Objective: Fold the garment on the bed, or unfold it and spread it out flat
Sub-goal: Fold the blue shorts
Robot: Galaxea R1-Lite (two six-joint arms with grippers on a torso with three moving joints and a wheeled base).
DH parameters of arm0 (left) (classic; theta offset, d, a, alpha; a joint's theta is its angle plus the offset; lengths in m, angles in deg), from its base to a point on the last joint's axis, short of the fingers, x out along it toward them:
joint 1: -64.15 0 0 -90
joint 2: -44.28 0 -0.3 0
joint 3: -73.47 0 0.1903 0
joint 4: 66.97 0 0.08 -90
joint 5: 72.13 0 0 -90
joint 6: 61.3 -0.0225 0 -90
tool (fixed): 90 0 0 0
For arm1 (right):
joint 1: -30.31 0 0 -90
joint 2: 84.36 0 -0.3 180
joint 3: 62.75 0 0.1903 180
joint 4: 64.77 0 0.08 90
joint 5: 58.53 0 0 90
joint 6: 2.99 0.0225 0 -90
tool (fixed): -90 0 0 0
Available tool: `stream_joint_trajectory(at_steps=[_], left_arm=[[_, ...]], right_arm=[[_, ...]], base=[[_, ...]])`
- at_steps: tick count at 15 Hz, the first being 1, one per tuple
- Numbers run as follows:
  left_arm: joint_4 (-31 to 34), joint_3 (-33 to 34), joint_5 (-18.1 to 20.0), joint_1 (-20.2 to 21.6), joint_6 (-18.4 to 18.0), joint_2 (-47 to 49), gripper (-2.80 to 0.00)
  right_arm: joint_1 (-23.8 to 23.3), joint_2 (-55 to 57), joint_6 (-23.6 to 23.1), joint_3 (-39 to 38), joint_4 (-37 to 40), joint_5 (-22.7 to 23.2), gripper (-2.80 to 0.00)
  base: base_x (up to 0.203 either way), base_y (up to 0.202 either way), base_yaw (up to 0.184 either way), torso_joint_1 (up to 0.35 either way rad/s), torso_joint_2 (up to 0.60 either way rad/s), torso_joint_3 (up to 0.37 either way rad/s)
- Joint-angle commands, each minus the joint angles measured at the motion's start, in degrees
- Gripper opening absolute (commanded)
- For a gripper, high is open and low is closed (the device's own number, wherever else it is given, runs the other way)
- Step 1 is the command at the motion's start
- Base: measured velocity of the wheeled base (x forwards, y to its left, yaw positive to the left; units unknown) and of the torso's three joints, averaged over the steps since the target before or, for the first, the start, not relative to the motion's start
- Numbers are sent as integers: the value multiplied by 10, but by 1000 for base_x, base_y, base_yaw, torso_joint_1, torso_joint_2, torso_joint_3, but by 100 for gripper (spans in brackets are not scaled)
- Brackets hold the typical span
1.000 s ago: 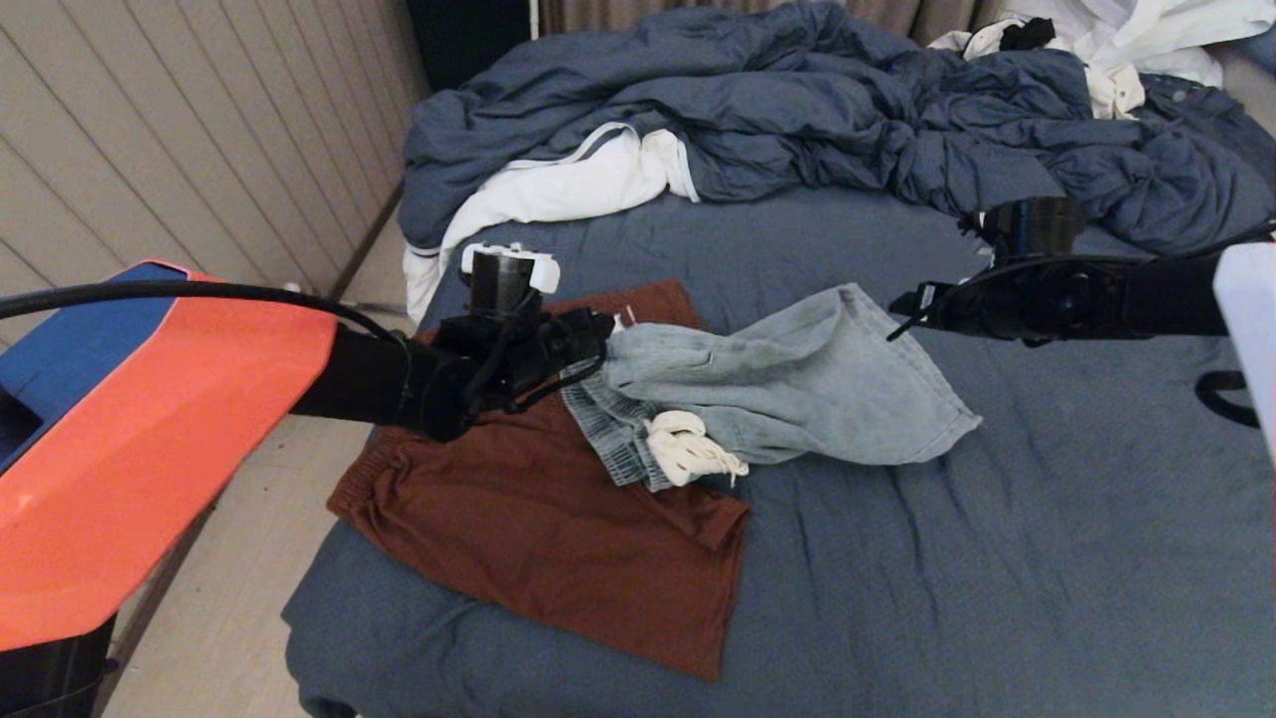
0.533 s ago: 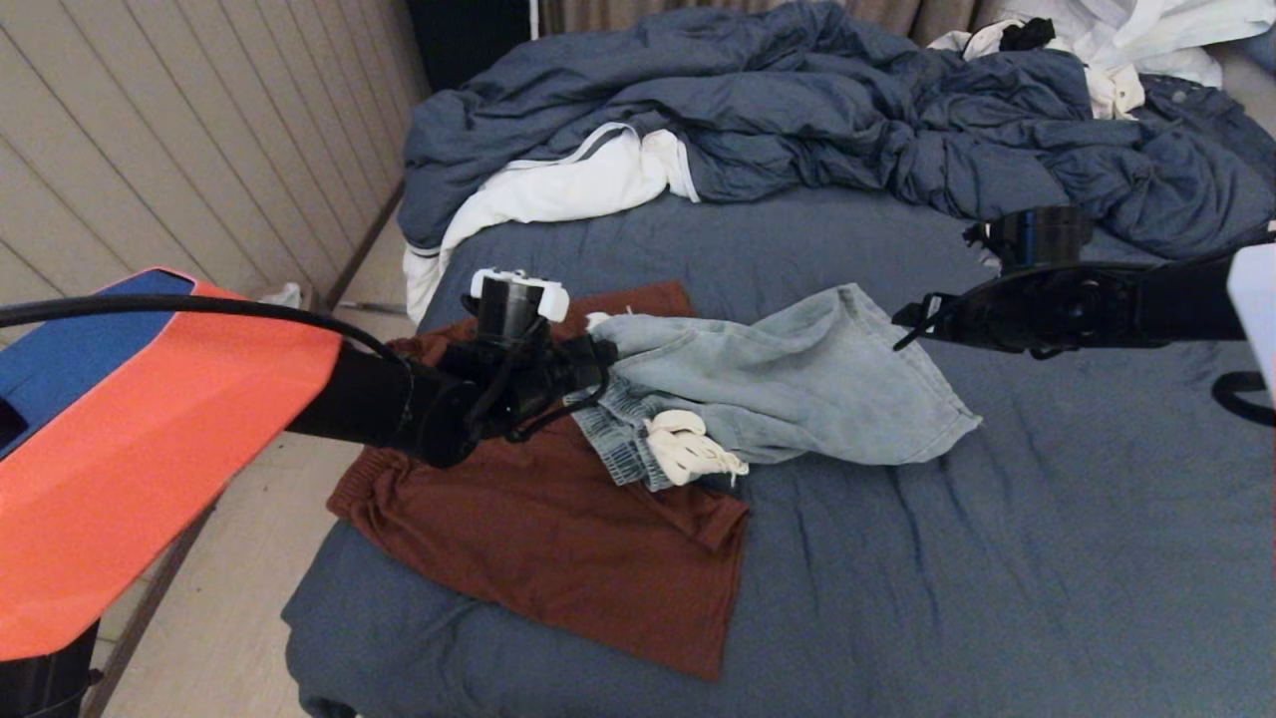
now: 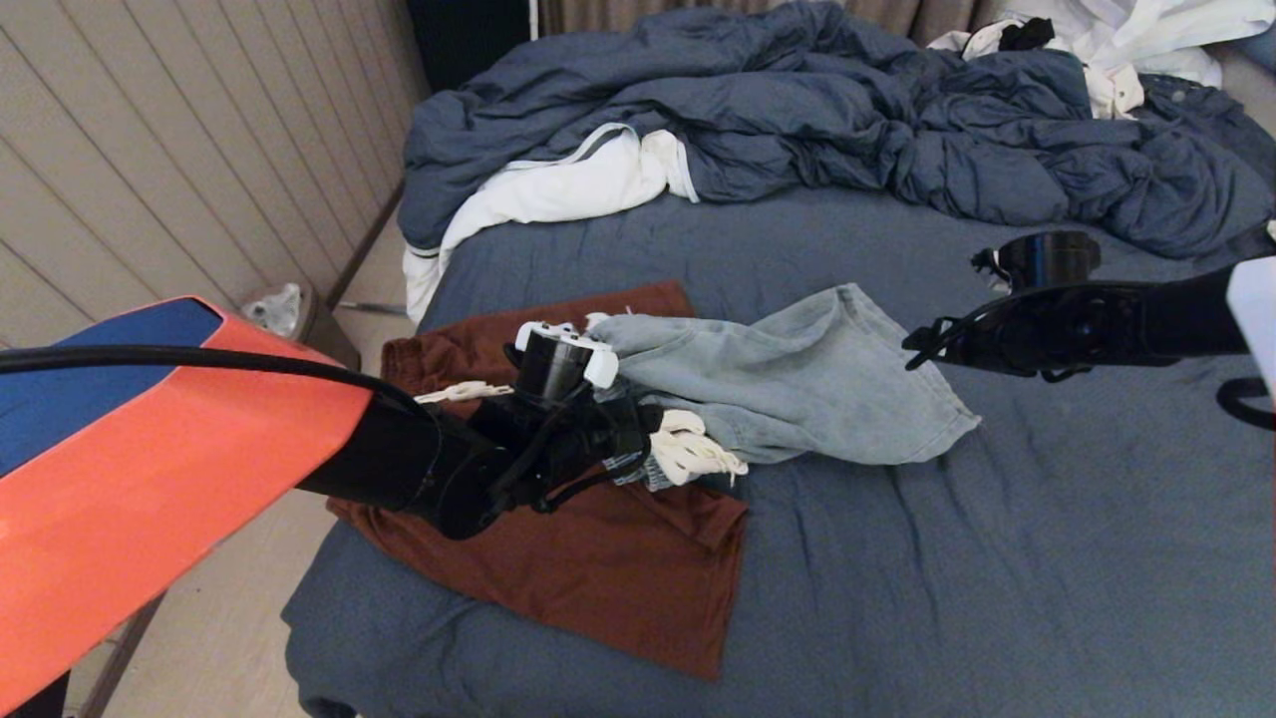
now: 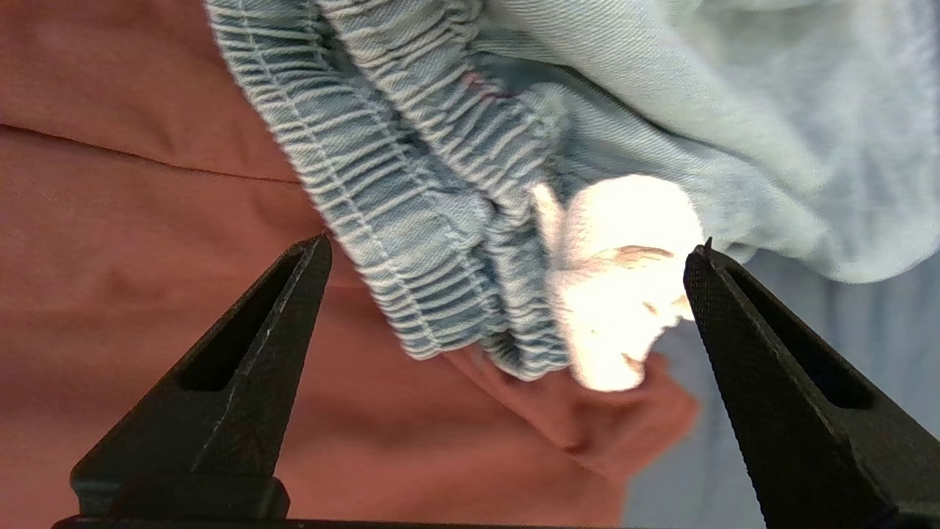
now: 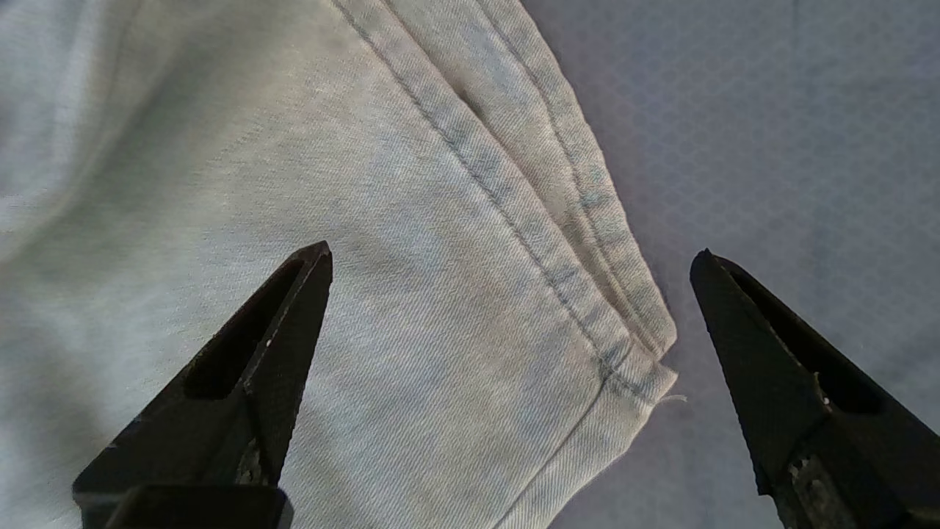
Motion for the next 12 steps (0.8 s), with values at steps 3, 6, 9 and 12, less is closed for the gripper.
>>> stream_joint_trajectory(at_steps=[3, 6, 9, 12], left_arm=[[-1, -6, -1, 0, 4, -5, 0], [-1, -7, -1, 0, 3, 8, 0], [-1, -11, 0, 1, 3, 11, 0], [-1, -19, 0, 1, 3, 17, 0]], right_arm=[[-7, 42, -2, 19, 1, 2, 0], [-16, 75, -2, 42, 1, 3, 0], [-22, 105, -5, 81, 19, 11, 0], [-23, 134, -6, 111, 38, 39, 0]], base=[[0, 0, 0, 0, 0, 0], [0, 0, 0, 0, 0, 0], [0, 0, 0, 0, 0, 0], [0, 0, 0, 0, 0, 0]])
